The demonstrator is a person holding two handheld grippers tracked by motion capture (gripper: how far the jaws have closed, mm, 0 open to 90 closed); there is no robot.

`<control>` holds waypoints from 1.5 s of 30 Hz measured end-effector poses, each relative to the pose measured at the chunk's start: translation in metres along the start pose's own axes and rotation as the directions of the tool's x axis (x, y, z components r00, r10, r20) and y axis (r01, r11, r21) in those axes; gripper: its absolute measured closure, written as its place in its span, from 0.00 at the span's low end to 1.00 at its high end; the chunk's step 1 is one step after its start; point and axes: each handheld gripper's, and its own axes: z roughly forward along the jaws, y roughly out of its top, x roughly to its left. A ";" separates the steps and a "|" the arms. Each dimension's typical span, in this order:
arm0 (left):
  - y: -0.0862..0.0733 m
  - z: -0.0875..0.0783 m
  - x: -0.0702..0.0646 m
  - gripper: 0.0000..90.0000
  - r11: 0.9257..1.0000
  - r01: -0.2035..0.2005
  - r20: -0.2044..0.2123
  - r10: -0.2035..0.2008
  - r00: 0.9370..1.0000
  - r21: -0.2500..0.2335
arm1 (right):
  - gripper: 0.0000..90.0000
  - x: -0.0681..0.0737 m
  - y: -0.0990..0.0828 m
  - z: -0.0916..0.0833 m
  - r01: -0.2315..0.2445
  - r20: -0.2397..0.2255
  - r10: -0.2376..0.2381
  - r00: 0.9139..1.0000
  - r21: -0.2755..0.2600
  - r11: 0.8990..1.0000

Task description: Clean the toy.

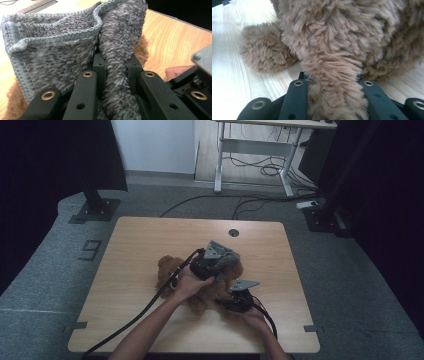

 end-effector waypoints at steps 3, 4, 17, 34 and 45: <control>-0.005 -0.006 0.008 0.84 0.999 0.033 -0.007 -0.033 0.999 -0.014 | 0.79 -0.001 -0.001 -0.001 -0.008 0.001 0.008 1.000 -0.003 1.000; -0.007 -0.009 0.012 0.84 0.999 0.042 -0.013 -0.043 0.999 -0.017 | 0.79 -0.001 -0.001 -0.001 -0.010 0.002 0.010 1.000 -0.003 1.000; -0.001 -0.035 0.011 0.84 0.993 0.051 0.019 -0.049 0.999 -0.105 | 0.79 -0.001 0.000 0.000 -0.013 0.008 0.013 1.000 0.005 1.000; 0.001 -0.004 0.008 0.84 0.999 0.045 -0.020 -0.044 0.999 0.024 | 0.78 -0.001 0.000 0.000 -0.034 0.017 0.034 0.999 0.004 0.999; -0.054 -0.050 0.054 0.84 0.989 0.143 -0.086 -0.144 0.986 -0.027 | 0.77 -0.001 -0.001 0.000 -0.058 0.029 0.058 0.998 -0.001 0.998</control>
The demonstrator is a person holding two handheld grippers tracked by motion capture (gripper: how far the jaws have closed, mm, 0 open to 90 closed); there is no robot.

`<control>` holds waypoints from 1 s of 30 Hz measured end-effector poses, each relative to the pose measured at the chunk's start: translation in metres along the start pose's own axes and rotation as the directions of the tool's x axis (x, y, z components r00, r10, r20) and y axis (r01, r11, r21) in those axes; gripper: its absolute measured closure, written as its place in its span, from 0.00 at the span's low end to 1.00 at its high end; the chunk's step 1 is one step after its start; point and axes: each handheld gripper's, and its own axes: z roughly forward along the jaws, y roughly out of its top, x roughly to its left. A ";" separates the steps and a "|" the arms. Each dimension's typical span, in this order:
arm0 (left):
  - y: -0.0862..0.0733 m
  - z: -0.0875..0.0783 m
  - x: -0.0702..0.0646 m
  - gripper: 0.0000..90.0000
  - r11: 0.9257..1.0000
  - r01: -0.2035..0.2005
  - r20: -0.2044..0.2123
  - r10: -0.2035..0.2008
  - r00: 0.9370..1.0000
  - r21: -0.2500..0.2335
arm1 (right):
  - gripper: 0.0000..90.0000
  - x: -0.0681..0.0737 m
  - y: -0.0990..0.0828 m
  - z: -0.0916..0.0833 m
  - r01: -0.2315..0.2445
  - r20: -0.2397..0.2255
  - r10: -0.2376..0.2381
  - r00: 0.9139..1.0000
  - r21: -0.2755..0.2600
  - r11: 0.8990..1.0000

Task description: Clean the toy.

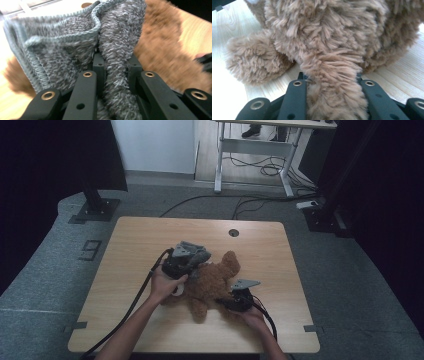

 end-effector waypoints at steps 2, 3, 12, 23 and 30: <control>-0.004 -0.005 0.003 0.84 1.000 0.011 0.006 -0.011 1.000 -0.015 | 0.77 0.000 0.000 0.001 -0.007 0.007 0.007 1.000 -0.002 1.000; -0.006 -0.010 0.004 0.84 1.000 0.010 0.002 -0.010 1.000 -0.024 | 0.77 0.000 0.000 0.001 -0.007 0.008 0.007 1.000 -0.002 1.000; -0.013 -0.042 0.006 0.84 0.996 -0.001 -0.038 -0.002 0.999 -0.093 | 0.77 0.000 0.000 0.001 -0.025 0.013 0.025 1.000 0.000 1.000; -0.013 -0.015 -0.086 0.84 0.983 -0.161 0.122 0.172 0.978 -0.094 | 0.77 -0.001 0.001 0.001 -0.036 0.007 0.036 0.999 0.001 0.999; -0.026 0.006 -0.096 0.84 0.982 -0.185 0.113 0.189 0.975 -0.046 | 0.77 -0.002 0.000 0.001 -0.040 0.002 0.040 0.999 0.004 0.999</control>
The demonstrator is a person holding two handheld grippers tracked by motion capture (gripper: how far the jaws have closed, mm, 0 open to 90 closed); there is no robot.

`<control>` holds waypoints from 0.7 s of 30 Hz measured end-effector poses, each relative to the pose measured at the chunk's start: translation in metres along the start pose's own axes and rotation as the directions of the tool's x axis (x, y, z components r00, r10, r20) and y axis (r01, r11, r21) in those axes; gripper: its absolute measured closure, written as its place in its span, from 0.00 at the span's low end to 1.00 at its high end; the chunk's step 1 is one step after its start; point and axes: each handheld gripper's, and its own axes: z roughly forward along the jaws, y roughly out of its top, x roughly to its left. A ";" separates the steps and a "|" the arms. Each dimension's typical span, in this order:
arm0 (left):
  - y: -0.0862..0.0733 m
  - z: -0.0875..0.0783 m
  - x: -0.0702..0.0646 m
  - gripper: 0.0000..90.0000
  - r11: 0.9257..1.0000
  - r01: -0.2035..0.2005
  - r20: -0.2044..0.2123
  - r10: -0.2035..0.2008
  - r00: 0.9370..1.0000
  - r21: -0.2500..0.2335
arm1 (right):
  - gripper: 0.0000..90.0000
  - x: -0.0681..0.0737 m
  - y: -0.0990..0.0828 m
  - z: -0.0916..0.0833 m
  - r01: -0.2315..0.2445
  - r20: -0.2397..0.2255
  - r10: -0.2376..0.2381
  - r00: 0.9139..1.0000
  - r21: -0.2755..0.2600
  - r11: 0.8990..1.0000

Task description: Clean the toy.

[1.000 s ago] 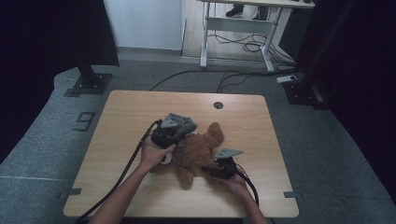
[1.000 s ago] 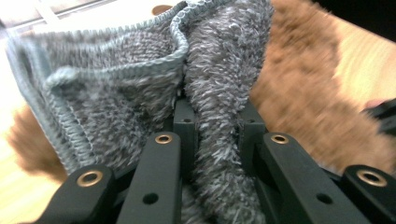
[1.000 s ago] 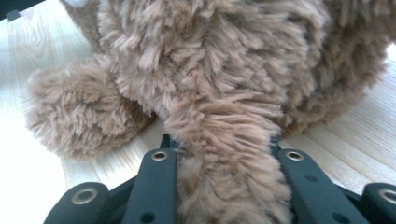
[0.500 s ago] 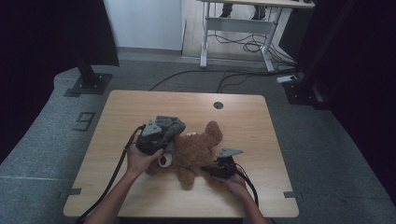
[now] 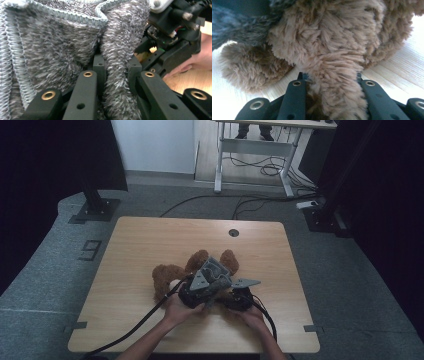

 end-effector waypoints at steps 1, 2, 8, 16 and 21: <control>-0.001 -0.001 -0.001 0.84 1.000 -0.007 0.001 0.007 1.000 0.008 | 0.77 0.000 0.000 0.000 0.000 0.000 0.000 1.000 0.000 1.000; -0.003 -0.001 -0.001 0.84 1.000 -0.012 0.002 0.012 1.000 0.016 | 0.77 0.000 0.000 0.000 0.000 0.000 0.000 1.000 -0.001 1.000; -0.025 -0.011 0.000 0.85 0.999 -0.020 -0.007 0.020 1.000 0.046 | 0.77 0.000 0.000 -0.001 -0.002 0.003 0.002 1.000 -0.005 1.000; -0.060 -0.036 0.015 0.85 0.997 0.011 -0.065 -0.006 0.998 0.072 | 0.77 0.001 -0.001 -0.002 0.009 0.003 -0.009 1.000 -0.009 1.000; -0.071 -0.058 0.029 0.85 0.998 0.038 -0.083 -0.034 0.996 0.047 | 0.77 0.000 -0.001 -0.002 0.020 -0.004 -0.020 1.000 -0.008 1.000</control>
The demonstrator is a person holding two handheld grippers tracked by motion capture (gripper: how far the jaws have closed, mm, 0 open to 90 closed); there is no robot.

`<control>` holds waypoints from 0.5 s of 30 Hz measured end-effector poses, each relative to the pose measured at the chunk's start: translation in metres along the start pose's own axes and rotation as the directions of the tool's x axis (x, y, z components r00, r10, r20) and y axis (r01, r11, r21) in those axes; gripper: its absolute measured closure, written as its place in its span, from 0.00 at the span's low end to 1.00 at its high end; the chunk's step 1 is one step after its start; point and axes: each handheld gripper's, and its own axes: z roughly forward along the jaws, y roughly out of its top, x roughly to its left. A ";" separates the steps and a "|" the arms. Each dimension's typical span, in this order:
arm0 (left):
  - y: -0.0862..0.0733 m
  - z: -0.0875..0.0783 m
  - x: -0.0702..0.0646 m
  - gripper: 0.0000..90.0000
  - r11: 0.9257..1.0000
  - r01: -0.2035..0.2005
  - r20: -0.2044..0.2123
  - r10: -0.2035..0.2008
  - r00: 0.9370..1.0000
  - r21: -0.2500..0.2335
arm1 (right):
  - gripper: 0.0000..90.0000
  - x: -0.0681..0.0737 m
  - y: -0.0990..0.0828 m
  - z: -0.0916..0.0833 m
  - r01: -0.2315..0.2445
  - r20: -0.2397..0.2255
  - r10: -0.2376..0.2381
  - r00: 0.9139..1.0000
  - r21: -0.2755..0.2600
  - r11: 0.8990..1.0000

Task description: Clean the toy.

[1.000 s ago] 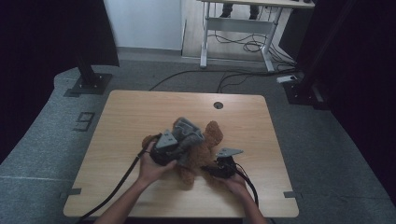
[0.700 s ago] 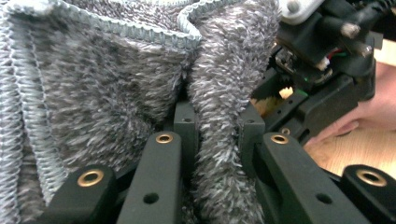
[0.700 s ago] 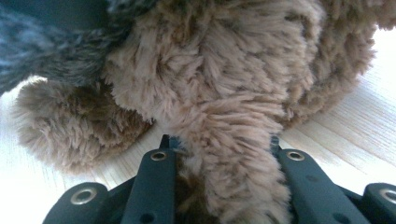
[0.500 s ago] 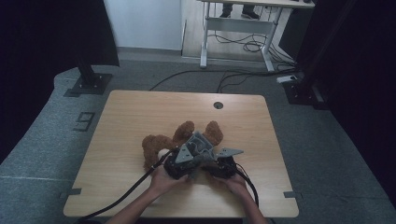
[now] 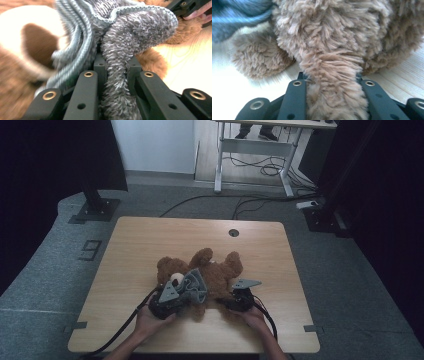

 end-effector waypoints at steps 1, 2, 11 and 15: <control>-0.001 -0.004 0.002 0.85 1.000 0.005 0.000 -0.005 1.000 -0.006 | 0.77 0.000 0.000 0.000 0.002 -0.001 -0.002 1.000 0.001 1.000; -0.003 -0.007 0.003 0.85 1.000 0.006 -0.001 -0.006 1.000 -0.007 | 0.77 0.000 0.000 0.000 0.003 -0.002 -0.003 1.000 0.001 1.000; -0.018 -0.042 0.016 0.85 0.996 0.039 -0.033 -0.042 0.999 -0.075 | 0.78 0.000 0.000 0.000 0.009 -0.008 -0.009 1.000 0.002 1.000; -0.008 -0.066 0.029 0.85 0.982 0.077 -0.037 -0.085 0.996 -0.175 | 0.78 -0.001 0.000 0.000 0.008 -0.012 -0.008 1.000 0.005 1.000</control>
